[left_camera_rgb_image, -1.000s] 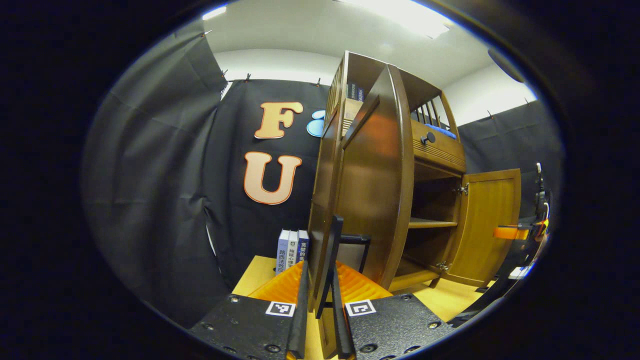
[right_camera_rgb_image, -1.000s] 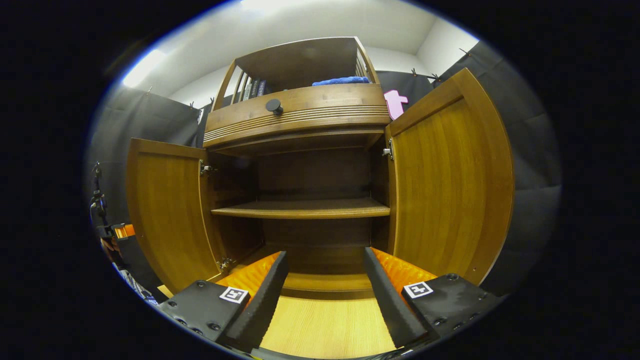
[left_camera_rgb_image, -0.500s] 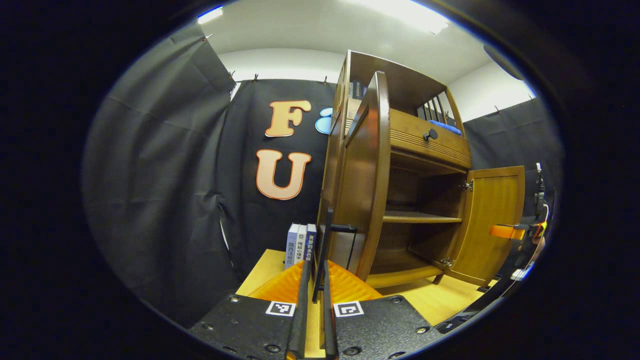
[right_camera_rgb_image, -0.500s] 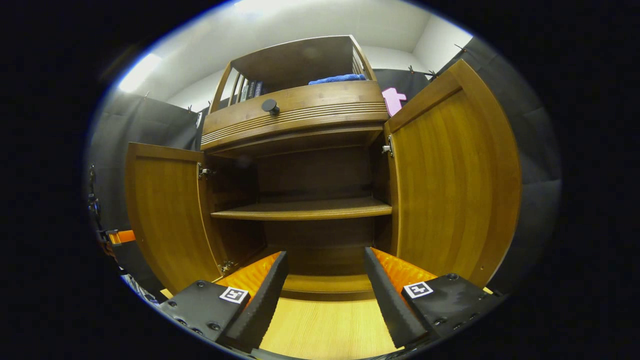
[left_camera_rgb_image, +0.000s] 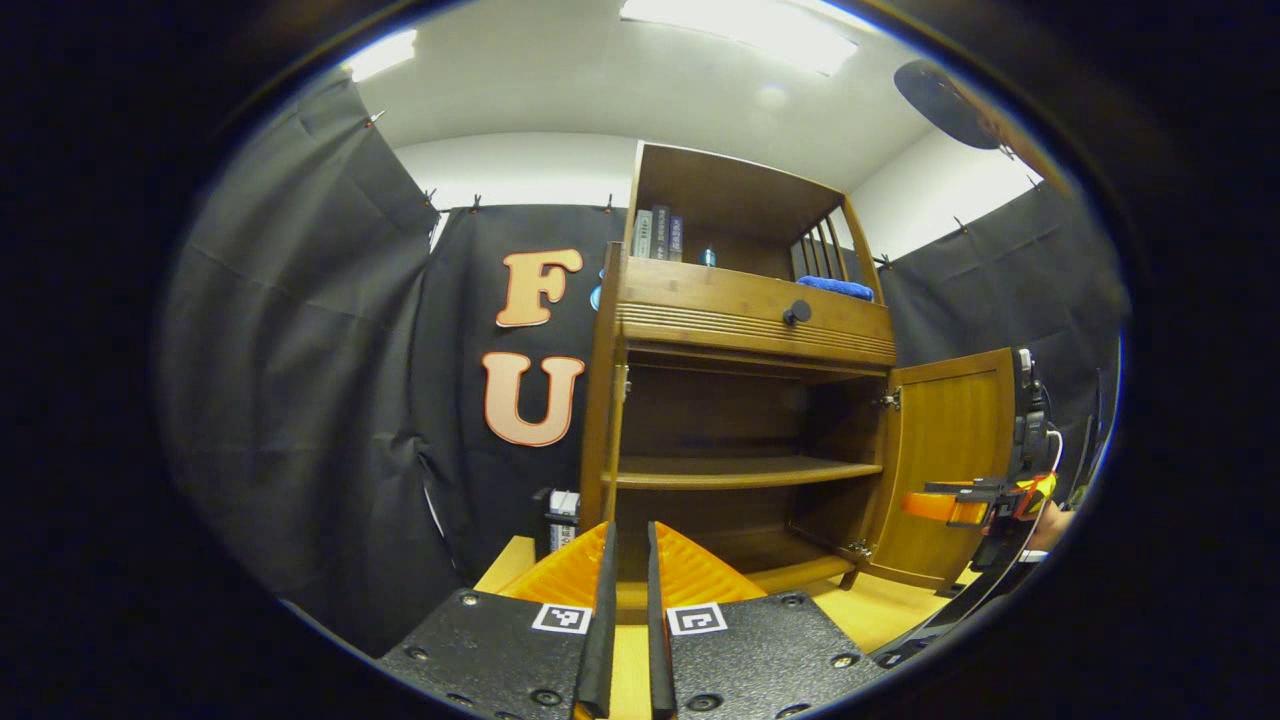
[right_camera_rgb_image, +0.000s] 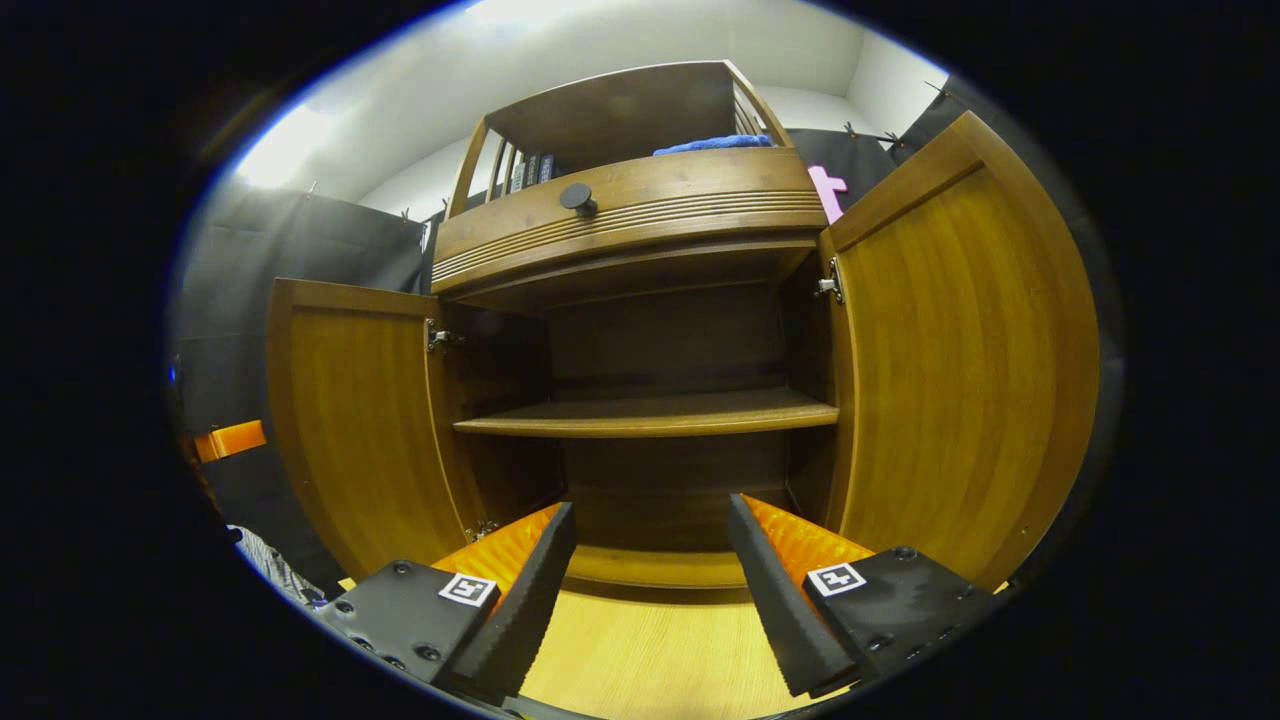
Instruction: Open the right door of the double-door shoe cabinet with the right hand, and open the left door with the left hand.
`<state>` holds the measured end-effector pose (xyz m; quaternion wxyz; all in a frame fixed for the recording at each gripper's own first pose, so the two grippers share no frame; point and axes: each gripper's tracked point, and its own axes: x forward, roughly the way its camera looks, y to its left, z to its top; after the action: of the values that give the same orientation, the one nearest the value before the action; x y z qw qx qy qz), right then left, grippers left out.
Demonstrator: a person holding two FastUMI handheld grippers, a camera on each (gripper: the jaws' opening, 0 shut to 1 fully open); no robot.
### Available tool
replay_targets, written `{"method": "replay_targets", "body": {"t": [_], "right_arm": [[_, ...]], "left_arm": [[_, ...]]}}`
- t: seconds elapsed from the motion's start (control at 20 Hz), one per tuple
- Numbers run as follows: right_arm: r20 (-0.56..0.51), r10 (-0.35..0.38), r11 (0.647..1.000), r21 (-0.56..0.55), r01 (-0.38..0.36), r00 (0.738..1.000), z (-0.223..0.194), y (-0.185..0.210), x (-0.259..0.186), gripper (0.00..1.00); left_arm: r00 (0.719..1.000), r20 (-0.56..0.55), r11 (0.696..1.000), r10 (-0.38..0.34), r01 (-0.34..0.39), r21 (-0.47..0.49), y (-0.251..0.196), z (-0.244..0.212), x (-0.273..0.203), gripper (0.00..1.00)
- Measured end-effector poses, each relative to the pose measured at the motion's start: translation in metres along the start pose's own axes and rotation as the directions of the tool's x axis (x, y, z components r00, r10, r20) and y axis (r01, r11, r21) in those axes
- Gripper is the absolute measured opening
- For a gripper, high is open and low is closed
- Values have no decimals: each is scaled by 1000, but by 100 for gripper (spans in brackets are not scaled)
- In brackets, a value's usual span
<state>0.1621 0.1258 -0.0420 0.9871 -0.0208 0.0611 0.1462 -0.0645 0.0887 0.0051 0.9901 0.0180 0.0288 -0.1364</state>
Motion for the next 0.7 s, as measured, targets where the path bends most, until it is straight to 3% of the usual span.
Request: {"method": "replay_targets", "body": {"t": [0.05,0.1,0.25,0.3,0.35,0.5,0.65,0.7], "right_arm": [[0,0,1000,-3,0,1000,0,1,-1,98],[0,-4,1000,-6,4,1000,0,0,-1,89],[-2,-25,1000,-5,25,1000,-1,-4,-1,89],[-1,-32,999,-1,32,999,0,-5,-2,98],[3,-42,999,4,42,999,0,-7,-5,98],[9,-66,998,5,66,998,1,-13,-9,98],[18,-85,996,2,85,996,2,-17,-14,98],[17,-88,996,2,88,996,1,-17,-15,98]], "left_arm": [[1000,-4,1000,-11,11,-14,-11,-2,7,14],[1000,-9,999,-28,28,-24,-25,-5,14,14],[996,5,993,-94,94,-71,-68,-10,35,14],[994,11,991,-105,106,-83,-79,-11,42,7],[995,6,992,-101,101,-77,-86,-14,48,22],[1000,-1,1000,-27,27,-6,-88,-25,67,24],[1000,-18,997,-22,21,-72,-110,-39,84,13],[1000,-27,996,-8,5,-89,-112,-42,87,19]]}}
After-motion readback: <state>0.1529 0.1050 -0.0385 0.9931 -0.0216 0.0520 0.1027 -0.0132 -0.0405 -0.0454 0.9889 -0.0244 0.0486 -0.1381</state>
